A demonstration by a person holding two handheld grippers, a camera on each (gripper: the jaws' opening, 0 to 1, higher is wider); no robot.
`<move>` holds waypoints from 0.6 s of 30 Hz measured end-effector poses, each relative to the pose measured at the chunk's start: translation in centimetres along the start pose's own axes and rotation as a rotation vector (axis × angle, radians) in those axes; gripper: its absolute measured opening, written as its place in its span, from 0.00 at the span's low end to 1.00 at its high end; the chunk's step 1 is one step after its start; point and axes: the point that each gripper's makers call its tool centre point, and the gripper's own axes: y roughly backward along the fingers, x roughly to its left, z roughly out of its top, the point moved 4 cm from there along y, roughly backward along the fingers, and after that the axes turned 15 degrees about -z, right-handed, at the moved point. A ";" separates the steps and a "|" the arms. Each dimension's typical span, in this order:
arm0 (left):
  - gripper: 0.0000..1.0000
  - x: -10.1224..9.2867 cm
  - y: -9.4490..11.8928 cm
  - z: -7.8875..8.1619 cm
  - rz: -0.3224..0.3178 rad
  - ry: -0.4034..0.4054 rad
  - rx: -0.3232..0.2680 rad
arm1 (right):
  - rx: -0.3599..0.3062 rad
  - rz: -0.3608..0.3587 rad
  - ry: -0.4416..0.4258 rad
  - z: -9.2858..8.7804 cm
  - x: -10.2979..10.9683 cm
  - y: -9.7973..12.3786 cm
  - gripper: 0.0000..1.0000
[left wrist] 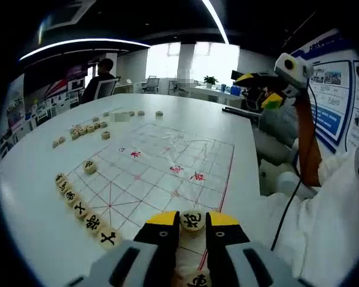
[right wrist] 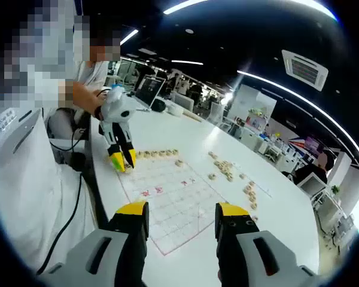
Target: Pick up the chess pieces one by one and place each piece onto its starting position on the chessboard, setting the pieces on their correct points until all the chess pieces are arranged in the starting layout
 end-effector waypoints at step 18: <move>0.37 0.4 1.4 1.9 0.006 -0.039 -0.080 | 0.002 -0.011 -0.009 0.1 -0.3 -0.1 0.45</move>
